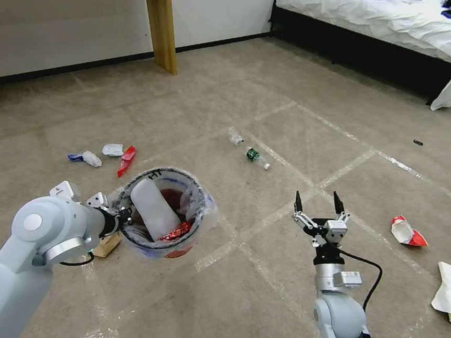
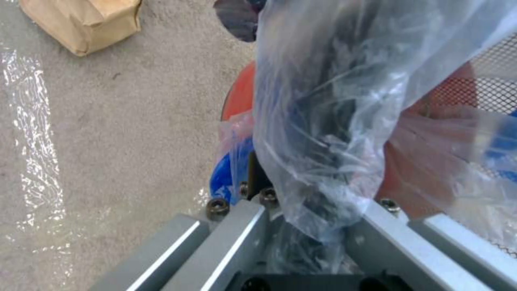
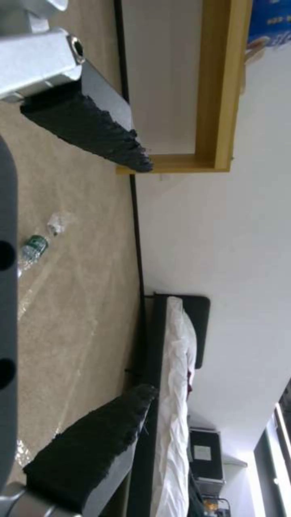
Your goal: Pick up the trash bin and place the garbage on the floor into it.
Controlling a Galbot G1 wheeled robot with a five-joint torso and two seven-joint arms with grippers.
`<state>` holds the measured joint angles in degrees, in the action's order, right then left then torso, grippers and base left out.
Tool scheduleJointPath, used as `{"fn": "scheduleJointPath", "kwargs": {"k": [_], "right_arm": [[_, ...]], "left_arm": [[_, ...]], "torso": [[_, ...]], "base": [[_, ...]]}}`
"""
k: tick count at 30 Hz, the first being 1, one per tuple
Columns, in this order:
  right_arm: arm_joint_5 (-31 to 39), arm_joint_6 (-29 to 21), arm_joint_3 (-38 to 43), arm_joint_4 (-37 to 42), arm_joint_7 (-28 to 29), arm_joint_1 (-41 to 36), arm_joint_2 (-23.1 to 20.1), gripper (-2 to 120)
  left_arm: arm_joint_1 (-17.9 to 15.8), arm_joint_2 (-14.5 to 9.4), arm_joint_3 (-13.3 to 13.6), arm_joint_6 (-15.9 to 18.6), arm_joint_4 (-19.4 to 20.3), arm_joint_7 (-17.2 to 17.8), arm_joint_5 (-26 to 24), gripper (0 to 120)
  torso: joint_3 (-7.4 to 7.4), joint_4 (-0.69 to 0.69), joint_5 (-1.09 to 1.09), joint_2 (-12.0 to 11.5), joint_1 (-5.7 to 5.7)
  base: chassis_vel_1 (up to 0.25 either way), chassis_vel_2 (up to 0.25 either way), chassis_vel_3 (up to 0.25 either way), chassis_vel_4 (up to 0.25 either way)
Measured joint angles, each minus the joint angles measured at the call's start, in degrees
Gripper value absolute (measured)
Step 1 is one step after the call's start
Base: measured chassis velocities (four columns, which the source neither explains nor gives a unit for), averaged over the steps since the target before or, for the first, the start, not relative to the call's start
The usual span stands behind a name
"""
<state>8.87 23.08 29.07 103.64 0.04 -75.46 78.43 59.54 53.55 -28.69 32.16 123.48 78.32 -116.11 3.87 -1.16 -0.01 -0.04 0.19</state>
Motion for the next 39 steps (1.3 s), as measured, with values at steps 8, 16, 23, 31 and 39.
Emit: {"fn": "scheduleJointPath", "kwargs": {"k": [8, 16, 23, 31, 39], "right_arm": [[0.0, 0.4, -0.1, -0.5, -0.3, 0.0, -0.2, 100], [-0.4, 0.8, -0.7, -1.6, -0.3, 0.3, 0.0, 100], [-0.4, 0.9, -0.9, -2.4, -0.4, 0.8, 0.2, 100], [-0.4, 1.3, -0.9, -3.4, -0.4, 1.1, 0.5, 100], [-0.8, 1.9, -1.0, -4.2, -0.8, 1.2, 0.8, 100]], "left_arm": [[0.0, -0.2, 0.0, -0.2, 0.2, 0.1, -0.1, 0], [-0.1, -0.6, -0.2, -0.2, -0.1, 0.1, -0.4, 0], [-0.6, -0.6, -0.2, -0.2, -0.7, 0.1, -0.5, 0], [-1.0, -0.9, -0.1, -0.1, -1.3, 0.0, -0.8, 0], [-1.1, -1.0, -0.1, 0.0, -1.6, -0.1, -0.8, 0]], "torso": [[0.0, 0.0, 0.0, 0.0, 0.0], [0.0, 0.0, 0.0, 0.0, 0.0], [0.0, 0.0, 0.0, 0.0, 0.0], [0.01, -0.01, 0.01, 0.0, 0.01], [0.0, 0.0, -0.01, 0.0, 0.01]], "base": [[0.0, 0.0, 0.0, 0.0], [0.0, 0.0, 0.0, 0.0], [-0.012, 0.005, 0.011, -0.014], [-0.085, 0.092, 0.09, -0.085], [-0.093, 0.11, 0.099, -0.104]]}}
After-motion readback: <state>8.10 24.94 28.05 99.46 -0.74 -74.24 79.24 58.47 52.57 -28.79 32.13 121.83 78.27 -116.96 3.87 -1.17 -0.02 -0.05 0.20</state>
